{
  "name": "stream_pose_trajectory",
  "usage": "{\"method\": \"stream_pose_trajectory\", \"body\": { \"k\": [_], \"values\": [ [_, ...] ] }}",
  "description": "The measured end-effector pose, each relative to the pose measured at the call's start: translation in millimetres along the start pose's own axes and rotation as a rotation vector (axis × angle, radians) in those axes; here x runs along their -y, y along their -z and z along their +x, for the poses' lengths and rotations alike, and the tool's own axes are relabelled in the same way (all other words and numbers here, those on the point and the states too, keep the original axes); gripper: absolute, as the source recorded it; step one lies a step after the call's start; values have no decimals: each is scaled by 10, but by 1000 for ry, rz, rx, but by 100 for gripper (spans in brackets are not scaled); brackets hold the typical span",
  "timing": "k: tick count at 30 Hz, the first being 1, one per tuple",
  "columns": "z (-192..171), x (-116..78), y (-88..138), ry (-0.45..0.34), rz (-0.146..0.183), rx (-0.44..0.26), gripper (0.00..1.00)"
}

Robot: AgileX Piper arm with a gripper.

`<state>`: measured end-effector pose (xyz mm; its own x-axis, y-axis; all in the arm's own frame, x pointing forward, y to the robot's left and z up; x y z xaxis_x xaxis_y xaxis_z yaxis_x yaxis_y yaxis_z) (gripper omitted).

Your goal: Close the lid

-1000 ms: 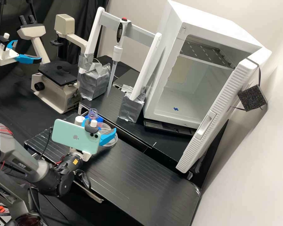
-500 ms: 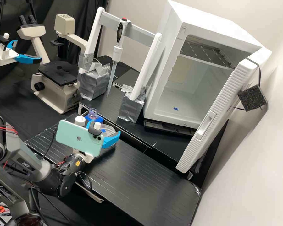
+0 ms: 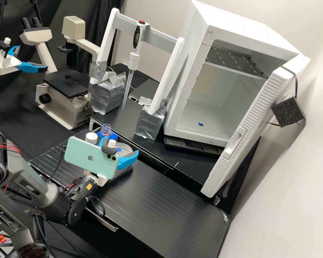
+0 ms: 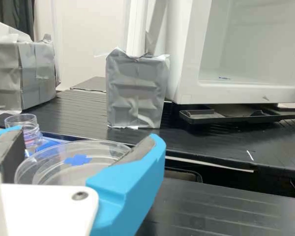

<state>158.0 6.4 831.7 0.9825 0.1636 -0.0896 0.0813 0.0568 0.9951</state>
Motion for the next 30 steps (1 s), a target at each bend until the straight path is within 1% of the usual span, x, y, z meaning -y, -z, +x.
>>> {"method": "stream_pose_trajectory", "body": {
  "k": [9,12,15,17,19,22,25,27,30],
  "values": [
    [-1,-1,3,-1,-1,-1,100],
    [-15,-23,18,-16,-14,-4,100],
    [-35,-53,47,-38,-20,-10,100],
    [-46,-66,76,-48,-18,-22,100],
    [-53,-78,94,-60,-25,-27,100],
    [-44,-115,109,-112,-5,-25,100],
    [-15,-132,89,-156,7,-5,100],
    [16,-130,44,-177,12,27,100],
    [45,-112,-35,-178,17,73,100]
  ]
}}
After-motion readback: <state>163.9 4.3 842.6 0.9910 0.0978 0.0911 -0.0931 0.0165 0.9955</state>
